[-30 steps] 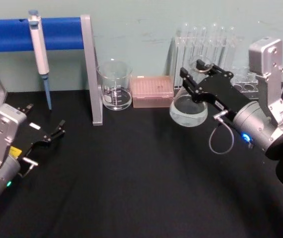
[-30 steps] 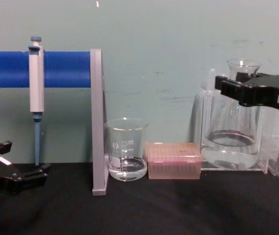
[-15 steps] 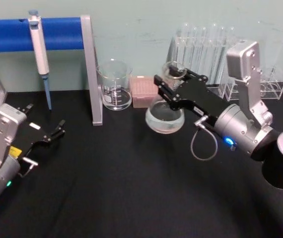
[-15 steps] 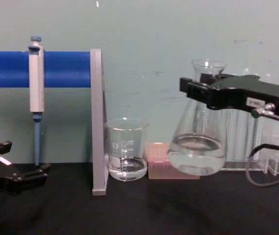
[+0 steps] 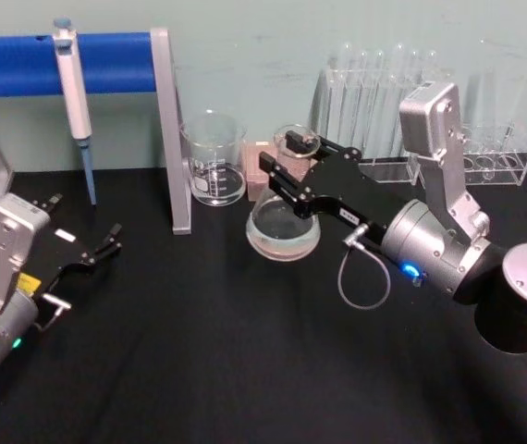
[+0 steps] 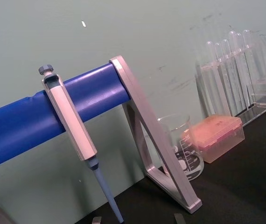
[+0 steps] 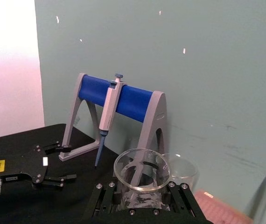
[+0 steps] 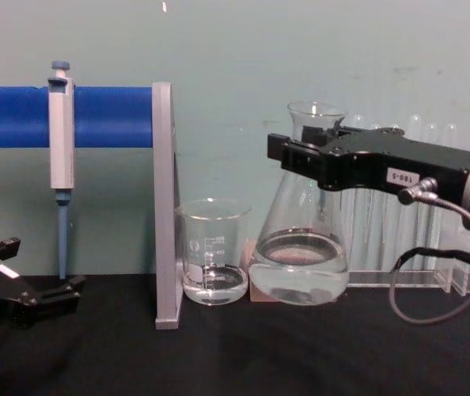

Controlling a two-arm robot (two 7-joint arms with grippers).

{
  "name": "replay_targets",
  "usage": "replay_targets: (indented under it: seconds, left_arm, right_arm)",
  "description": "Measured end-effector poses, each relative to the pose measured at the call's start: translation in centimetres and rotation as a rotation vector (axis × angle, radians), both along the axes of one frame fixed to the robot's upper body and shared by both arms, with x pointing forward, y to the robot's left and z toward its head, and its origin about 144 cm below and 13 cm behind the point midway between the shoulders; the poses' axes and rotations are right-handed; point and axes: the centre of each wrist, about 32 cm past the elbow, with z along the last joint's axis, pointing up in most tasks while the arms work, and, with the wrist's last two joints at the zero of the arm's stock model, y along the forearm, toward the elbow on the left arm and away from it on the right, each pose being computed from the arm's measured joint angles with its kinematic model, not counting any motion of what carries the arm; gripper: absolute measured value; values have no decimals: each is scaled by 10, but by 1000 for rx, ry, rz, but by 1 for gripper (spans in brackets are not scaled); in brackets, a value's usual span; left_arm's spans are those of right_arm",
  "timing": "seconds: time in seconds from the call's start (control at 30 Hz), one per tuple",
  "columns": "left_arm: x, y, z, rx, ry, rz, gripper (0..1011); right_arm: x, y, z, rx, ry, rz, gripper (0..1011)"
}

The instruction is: Grasp the erlenmeyer flask with one hand, shake it three times, then place it back.

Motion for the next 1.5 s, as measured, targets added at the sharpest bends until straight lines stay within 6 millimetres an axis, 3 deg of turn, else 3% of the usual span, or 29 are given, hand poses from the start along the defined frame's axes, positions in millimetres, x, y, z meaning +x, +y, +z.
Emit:
replay_targets:
  seconds: [0.47, 1.5]
  left_arm:
    - [0, 0, 0, 0, 0, 0, 1001]
    - [0, 0, 0, 0, 0, 0, 1001]
  right_arm:
    - [2, 2, -6, -10, 21, 13, 449]
    - [10, 5, -51, -48, 126, 7, 449]
